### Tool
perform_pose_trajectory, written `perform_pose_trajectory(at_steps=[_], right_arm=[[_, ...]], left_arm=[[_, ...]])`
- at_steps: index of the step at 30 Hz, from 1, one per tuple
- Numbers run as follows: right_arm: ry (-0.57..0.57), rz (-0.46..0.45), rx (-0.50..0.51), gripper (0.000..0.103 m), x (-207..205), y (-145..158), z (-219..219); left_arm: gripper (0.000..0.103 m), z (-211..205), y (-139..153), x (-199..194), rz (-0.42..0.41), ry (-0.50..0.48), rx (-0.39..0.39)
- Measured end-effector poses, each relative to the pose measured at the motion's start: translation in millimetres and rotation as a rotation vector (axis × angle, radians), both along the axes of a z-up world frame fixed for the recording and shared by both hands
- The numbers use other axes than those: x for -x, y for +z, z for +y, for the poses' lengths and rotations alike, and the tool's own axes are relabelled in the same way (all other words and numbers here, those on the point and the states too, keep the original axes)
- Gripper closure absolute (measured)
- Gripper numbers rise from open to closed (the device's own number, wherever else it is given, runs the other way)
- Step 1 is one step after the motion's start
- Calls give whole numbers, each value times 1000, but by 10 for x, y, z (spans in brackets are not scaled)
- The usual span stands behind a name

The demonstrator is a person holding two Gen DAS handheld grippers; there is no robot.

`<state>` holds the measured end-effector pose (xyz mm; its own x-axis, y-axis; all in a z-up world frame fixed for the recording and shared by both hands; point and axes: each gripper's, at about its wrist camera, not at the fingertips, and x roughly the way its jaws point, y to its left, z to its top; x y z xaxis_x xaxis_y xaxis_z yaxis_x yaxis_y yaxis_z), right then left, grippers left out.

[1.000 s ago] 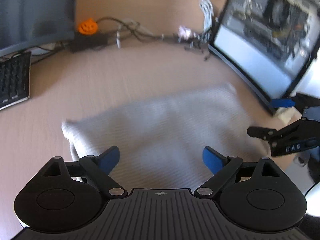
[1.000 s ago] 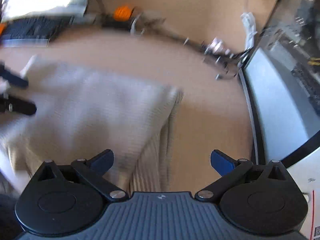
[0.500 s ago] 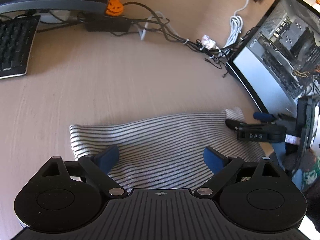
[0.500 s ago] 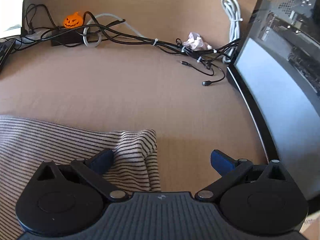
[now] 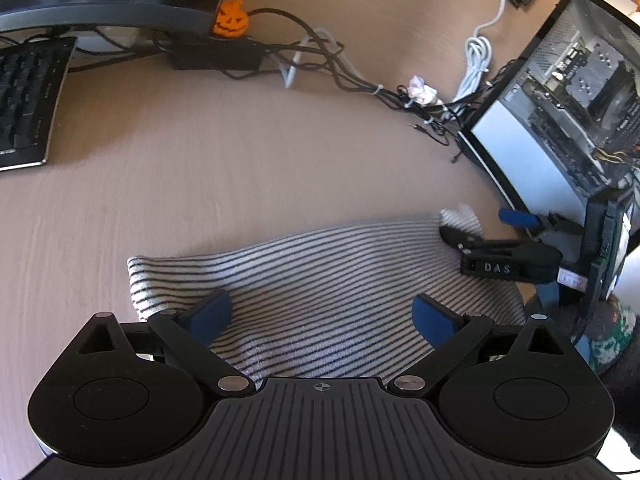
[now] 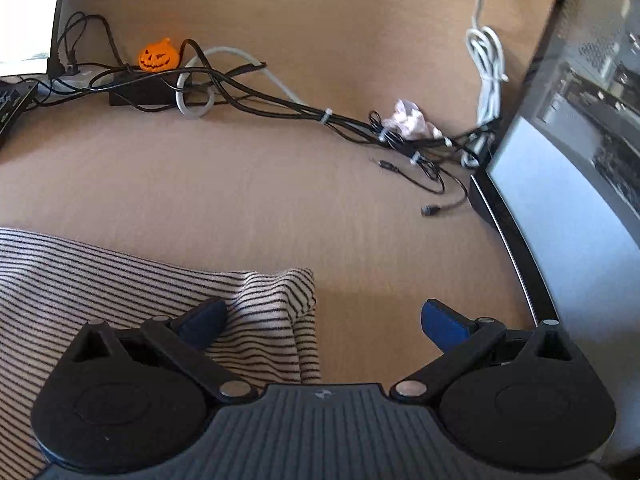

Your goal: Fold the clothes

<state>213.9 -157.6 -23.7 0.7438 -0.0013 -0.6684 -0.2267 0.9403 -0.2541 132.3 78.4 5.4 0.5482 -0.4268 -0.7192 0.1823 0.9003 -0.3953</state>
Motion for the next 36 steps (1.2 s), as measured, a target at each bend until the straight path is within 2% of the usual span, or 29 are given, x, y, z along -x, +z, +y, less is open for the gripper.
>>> perform_pose_trajectory(at_steps=[3, 5, 8, 9, 11, 13, 16, 17, 20, 24, 27, 28, 29, 32, 34, 36], right_arm=[[55, 12, 51, 0, -162, 41, 114], [70, 32, 78, 0, -232, 130, 182], [131, -5, 15, 0, 25, 393, 149], [174, 12, -32, 0, 157, 471, 99], [273, 82, -127, 0, 422, 576, -12], [369, 185, -199, 0, 680, 577, -117], [390, 290, -202, 0, 935, 389, -141], [390, 309, -170, 0, 988, 298, -125], [416, 261, 9, 0, 1097, 109, -31], [399, 205, 114, 0, 938, 130, 36], [246, 71, 239, 0, 733, 124, 135], [193, 34, 267, 0, 657, 130, 155], [171, 28, 237, 0, 605, 183, 151], [193, 53, -12, 0, 629, 488, 23], [225, 53, -122, 0, 722, 616, -31], [273, 53, -178, 0, 869, 663, -1]], left_arm=[[4, -52, 50, 26, 22, 4, -32], [4, -13, 122, 62, 40, -2, -11], [4, 99, 287, 205, 19, -23, 59], [4, 125, 343, 265, 4, -37, 76], [4, 168, 441, 380, -24, -65, 106], [4, 147, 435, 443, -31, -94, 98], [4, 72, 225, 417, 43, -87, 60], [4, 46, 180, 427, 49, -87, 52], [4, -24, 178, 504, 49, -88, 59], [4, -122, 173, 607, 50, -92, 74], [4, -295, 170, 706, 83, -147, 175], [4, -361, 192, 736, 81, -173, 179], [4, -407, 231, 772, 69, -191, 162], [4, -332, 376, 840, 12, -158, 91], [4, -163, 440, 828, -16, -76, 53], [4, -13, 472, 793, -32, 12, -27]])
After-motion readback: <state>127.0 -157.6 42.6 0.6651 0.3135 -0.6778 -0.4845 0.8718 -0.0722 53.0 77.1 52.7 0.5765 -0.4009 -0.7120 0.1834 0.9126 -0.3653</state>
